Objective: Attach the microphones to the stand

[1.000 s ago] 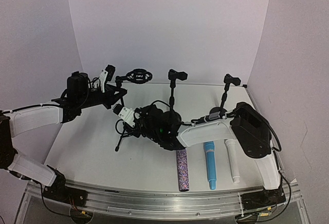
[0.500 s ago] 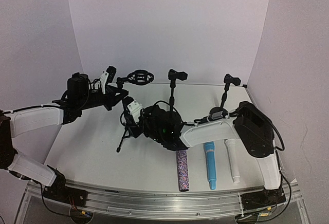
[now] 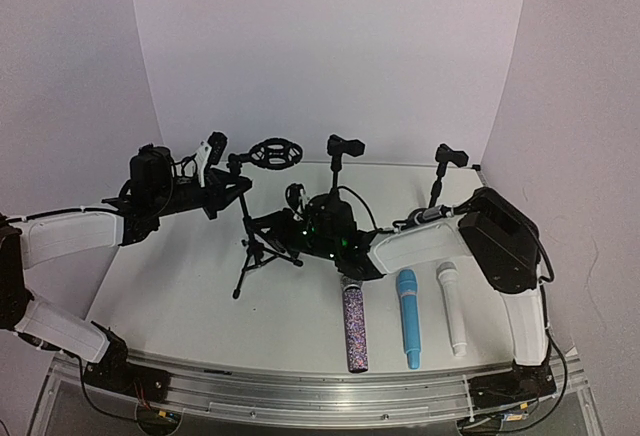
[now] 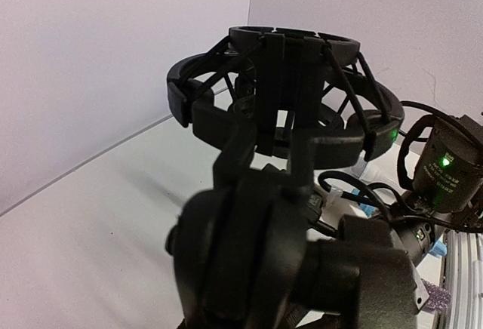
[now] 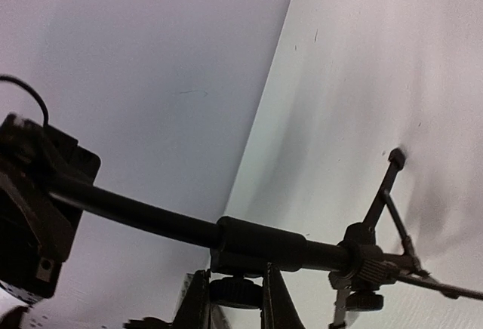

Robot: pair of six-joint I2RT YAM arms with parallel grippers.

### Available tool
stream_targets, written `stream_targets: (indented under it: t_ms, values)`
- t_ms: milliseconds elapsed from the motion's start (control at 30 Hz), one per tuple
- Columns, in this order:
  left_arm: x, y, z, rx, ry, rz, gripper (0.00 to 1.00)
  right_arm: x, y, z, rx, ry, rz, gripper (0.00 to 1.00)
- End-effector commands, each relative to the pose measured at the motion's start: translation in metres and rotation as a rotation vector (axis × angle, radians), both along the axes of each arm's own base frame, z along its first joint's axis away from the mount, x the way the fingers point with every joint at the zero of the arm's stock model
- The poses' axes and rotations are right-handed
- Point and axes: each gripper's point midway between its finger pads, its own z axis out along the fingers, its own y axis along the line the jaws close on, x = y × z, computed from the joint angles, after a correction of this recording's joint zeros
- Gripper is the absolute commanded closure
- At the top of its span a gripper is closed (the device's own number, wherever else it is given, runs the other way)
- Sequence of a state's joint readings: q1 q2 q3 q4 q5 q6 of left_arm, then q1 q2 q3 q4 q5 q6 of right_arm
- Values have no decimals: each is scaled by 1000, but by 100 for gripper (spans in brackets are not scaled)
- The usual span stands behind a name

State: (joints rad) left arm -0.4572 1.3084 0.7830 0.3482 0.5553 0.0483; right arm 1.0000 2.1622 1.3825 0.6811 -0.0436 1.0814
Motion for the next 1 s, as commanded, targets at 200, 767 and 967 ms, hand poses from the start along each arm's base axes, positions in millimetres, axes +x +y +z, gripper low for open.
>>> stream_targets:
  t_ms: [200,767,967]
  values:
    - [-12,-7,22,-13,-96,-94,100,47,-11,-30,562,611,-262,100]
    - [-14,-9,20,-9,-80,-109,100,37,0,-40,732,831,-346,74]
    - [-17,-9,17,8,-66,-123,100,22,-11,-33,650,807,-285,47]
